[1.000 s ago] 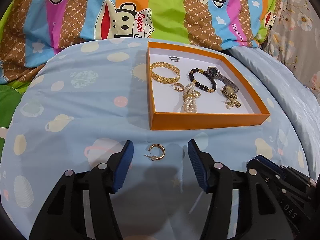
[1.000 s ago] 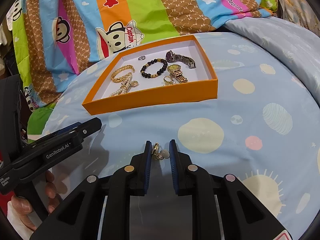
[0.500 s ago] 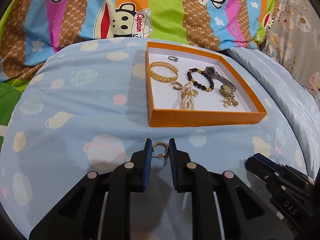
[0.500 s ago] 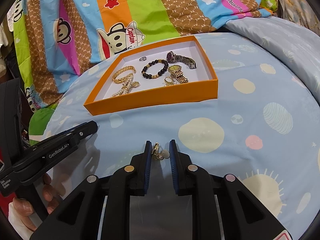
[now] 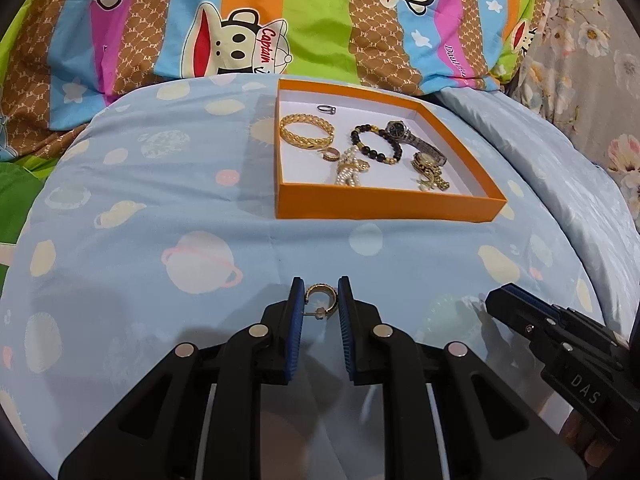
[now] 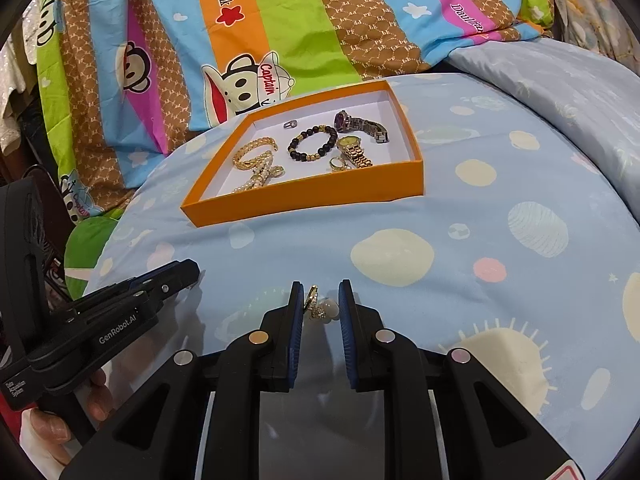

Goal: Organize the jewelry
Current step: 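Carry both earrings with both tools over the orange box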

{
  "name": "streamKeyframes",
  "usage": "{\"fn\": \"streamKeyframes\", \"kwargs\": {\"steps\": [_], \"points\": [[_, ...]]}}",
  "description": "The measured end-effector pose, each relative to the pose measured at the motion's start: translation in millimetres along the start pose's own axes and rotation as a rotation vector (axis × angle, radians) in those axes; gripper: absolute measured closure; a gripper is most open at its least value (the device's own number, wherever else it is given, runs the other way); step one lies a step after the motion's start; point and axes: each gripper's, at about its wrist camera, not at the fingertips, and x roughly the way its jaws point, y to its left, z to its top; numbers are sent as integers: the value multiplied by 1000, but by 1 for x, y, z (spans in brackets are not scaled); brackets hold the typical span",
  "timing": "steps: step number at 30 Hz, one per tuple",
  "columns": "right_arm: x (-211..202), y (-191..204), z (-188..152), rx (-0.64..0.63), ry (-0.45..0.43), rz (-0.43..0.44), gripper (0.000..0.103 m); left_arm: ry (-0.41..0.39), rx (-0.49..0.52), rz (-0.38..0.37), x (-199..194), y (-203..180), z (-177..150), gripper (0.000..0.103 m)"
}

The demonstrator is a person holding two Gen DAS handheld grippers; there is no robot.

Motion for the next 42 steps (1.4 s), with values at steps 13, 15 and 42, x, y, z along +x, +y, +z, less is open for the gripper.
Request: {"fn": "streamKeyframes", "kwargs": {"steps": [13,15,42], "points": [[-20,-7,22,-8,-71,5,86,-65,-6,-20,-27,-8,21,87],[-20,-8,28,-9,-81,4,86,-81,-8,-18,-29,-6,29,87],[64,-15,179,-51,-136,10,86,-210,73,11,28,-7,174,87]]}}
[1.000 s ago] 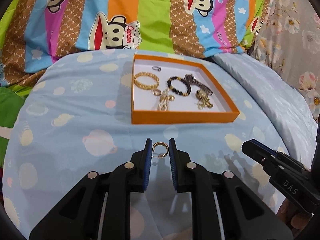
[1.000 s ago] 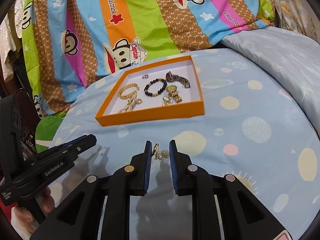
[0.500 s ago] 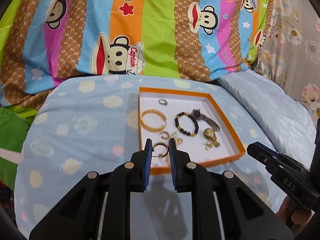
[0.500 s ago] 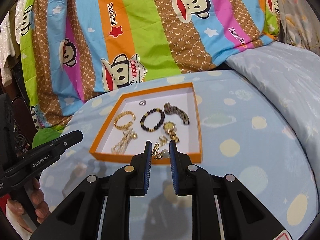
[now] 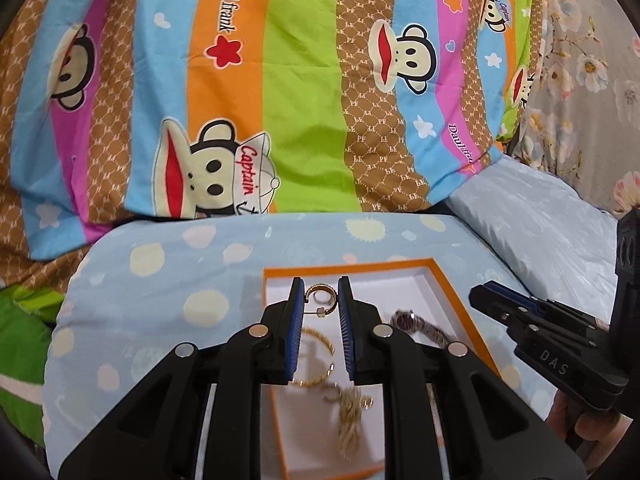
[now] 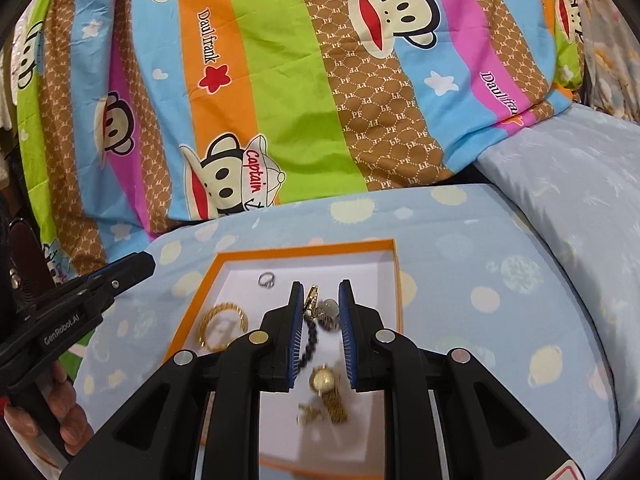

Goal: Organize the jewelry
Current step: 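Carry both earrings with both tools over the orange box, then lower both tools into the box and open them to release the earrings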

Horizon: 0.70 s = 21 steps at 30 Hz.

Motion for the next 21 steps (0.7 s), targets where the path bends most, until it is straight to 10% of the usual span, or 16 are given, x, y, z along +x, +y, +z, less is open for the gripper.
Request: {"fn": "streamKeyframes", "kwargs": {"steps": [21], "points": [[71,-3,13,11,101,-8,86,97,-7,-19,84,-2,1,86]]}}
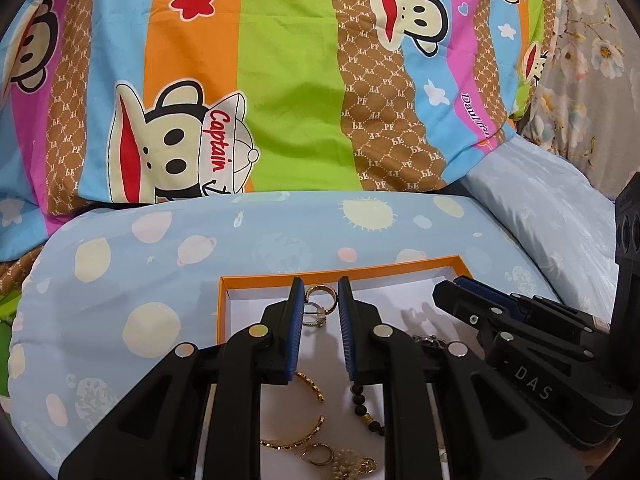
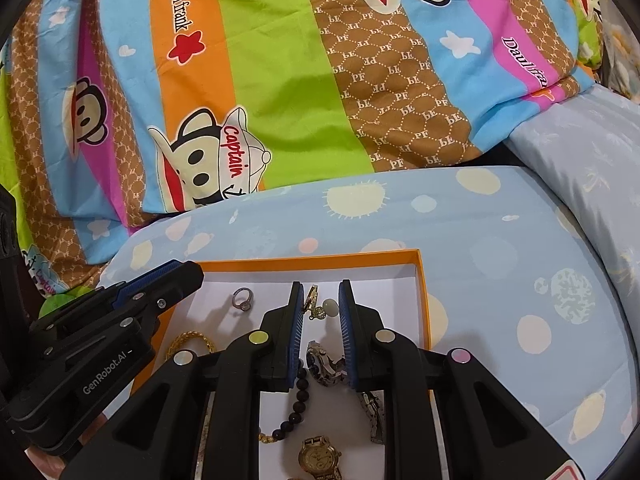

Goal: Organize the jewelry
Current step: 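Lower both tools into the box and open them to release the earrings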

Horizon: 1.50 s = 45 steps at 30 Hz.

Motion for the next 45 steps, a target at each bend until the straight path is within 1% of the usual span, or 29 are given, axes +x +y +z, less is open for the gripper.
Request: {"fn": "streamKeyframes", "kwargs": {"steps": [6,15,16,17,19,20,24,29,33,41,45], "points": [[2,3,-1,-20,0,-13,86,2,3,4,2,0,-1,86],[4,1,-1,-7,8,-20,85,22,-4,14,6,2,-1,86],[3,1,-1,-4,6,-20,83,20,-5,18,6,2,-1,82],[4,0,0,0,6,-20,82,19,-9,21,6,3,-1,75],[3,-1,0,5,3,-19,79,15,-22,19,4,5,-1,69],[3,-1,0,5,1,-19,78,12,-30,20,4,6,-1,68],[2,-1,-1,3,-2,-21,77,17,-45,15,5,9,-1,68],[0,0,-1,-3,-9,-23,76,13,-39,18,4,8,-1,68],[-1,-1,-1,-1,-13,-23,72,13,-39,19,3,8,-2,68],[-1,2,-1,-13,-15,-33,72,11,-42,28,2,8,-2,68],[-6,2,-3,-13,-27,-37,67,6,-39,45,0,7,-3,68]]}}
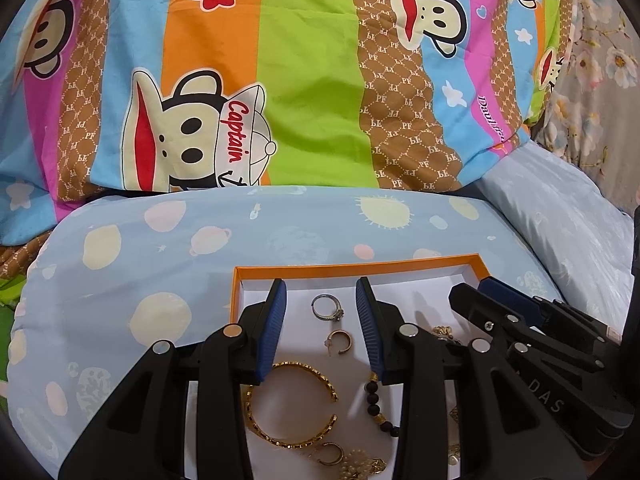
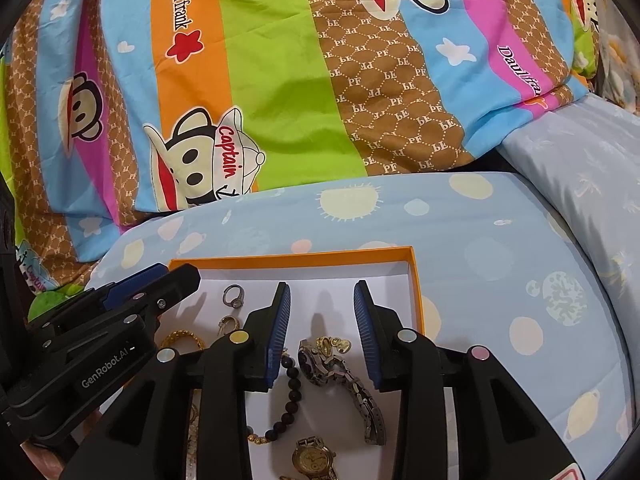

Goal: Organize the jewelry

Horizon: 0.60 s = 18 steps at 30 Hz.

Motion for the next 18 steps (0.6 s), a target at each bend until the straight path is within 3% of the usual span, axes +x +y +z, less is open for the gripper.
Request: {"fn": "streamKeyframes", "kwargs": {"steps": [9,13,18], "points": [[-41,3,-26,-5,-34,-14,64,-31,-30,25,-29,8,-12,68],[-65,9,-50,-13,-53,-31,57,-35,-40,26,-50,10,-30,68],[-82,18,-79,-46,-59,-39,56,-45,-30,24,-71,5,-59,68]]}}
